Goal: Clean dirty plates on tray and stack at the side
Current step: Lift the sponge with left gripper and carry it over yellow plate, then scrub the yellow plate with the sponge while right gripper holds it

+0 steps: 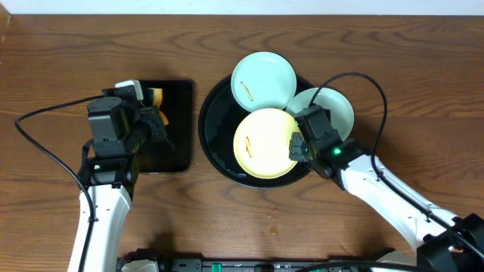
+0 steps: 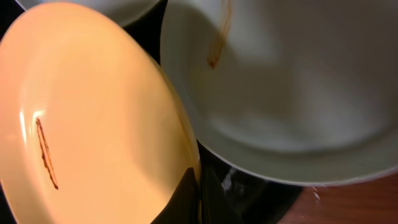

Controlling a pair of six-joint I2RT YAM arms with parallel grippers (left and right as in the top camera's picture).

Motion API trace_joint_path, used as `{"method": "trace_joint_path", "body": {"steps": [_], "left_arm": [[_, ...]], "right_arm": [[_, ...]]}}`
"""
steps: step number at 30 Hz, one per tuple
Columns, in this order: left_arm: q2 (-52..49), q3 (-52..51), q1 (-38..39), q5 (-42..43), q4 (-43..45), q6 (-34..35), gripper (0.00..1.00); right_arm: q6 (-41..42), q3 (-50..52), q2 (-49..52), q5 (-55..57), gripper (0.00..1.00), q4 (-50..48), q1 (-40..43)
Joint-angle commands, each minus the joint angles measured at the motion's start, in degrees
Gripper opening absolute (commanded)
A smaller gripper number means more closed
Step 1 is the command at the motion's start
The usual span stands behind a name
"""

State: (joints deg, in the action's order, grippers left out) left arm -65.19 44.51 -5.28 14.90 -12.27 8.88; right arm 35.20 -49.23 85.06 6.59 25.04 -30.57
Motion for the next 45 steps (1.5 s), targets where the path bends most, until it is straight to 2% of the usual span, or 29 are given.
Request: {"method": "trace_joint_path", "body": {"steps": [1, 11, 14, 17, 20, 31, 37, 45], "left_arm": [[-1.6, 1.2, 1.5, 0.9, 0.2, -4.9, 0.07], [-8.3, 1.2, 1.8, -5.1, 3.9, -6.5, 0.07], [-9.0, 1.2, 1.9, -4.6, 6.4, -5.3, 0.07], [-8.7, 1.2, 2.9, 0.9, 7.4, -4.9, 0.07], [-8.8, 1.2, 5.8, 5.5, 6.3, -3.0, 0.07], [-9.2, 1.0, 20.8, 5.6, -1.2, -3.0, 0.08], [-12.9, 0.0, 27.6, 5.4, -1.0, -3.3, 0.07], [-20.8, 0.0, 31.5, 5.4, 3.1, -3.5, 0.07]], "right_arm": [[1.2, 1.9, 0.2, -0.9, 0.01, -3.2, -0.3], [1.2, 2.1, 0.2, -0.8, 0.01, -3.5, -0.3], [1.3, 2.2, 0.2, -0.6, 0.01, -3.5, -0.3], [2.7, 2.2, 0.4, -0.7, 0.01, -3.5, -0.3], [3.6, 2.2, 1.3, -0.7, 0.01, -3.6, -0.3], [3.6, 2.2, 5.0, -2.6, 0.01, -3.8, -0.3], [3.6, 2.2, 5.0, -2.6, 0.01, -3.8, -0.3], [3.6, 2.2, 5.0, -2.6, 0.01, -3.6, -0.3]]}}
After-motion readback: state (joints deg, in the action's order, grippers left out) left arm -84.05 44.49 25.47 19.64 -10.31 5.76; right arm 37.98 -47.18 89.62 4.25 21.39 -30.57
